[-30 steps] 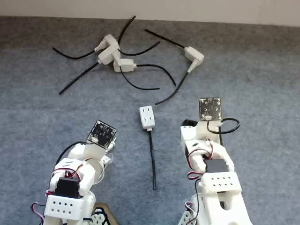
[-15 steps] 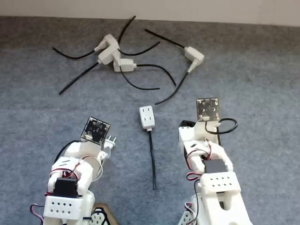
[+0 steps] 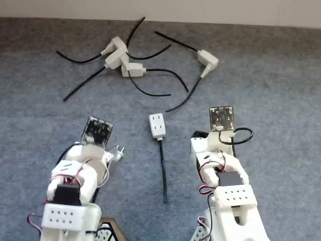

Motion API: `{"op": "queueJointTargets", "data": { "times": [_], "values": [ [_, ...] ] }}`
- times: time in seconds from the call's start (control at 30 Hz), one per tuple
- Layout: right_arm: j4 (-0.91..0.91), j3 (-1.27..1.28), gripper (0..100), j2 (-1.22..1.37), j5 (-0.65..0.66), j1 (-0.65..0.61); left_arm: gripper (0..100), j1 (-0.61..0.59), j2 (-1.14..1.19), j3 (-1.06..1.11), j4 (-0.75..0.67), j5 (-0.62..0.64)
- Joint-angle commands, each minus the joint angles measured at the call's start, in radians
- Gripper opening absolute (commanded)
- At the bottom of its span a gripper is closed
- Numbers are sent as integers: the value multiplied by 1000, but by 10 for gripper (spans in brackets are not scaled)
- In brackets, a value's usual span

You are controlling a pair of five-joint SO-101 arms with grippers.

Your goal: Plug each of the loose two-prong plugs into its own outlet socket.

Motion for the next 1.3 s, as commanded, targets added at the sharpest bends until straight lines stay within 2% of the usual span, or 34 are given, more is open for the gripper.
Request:
{"op": "queueJointTargets", "data": {
  "times": [0.0,0.23,0.43,0.57,0.7,0.83,0.87,1.27],
  "values": [
    [-21,-5,9,-16,-8,-8,196,-10,344,-255,44,26],
    [-22,-5,9,-16,-6,-8,195,-4,883,-447,69,26],
    [-65,-2,9,-12,-6,-8,193,-5,1132,-579,69,26],
    [-65,-2,9,-12,-5,-8,193,-1,1167,-615,38,26],
    [-65,-2,9,-12,-5,-8,194,74,1176,-613,8,29],
    [-65,-2,9,-12,-5,-7,197,105,1178,-618,-15,199],
    [-65,-2,9,-12,-5,-7,197,105,1179,-616,-23,210],
    [-64,-2,9,-13,-8,-7,197,104,1179,-610,5,213]
  ]
}}
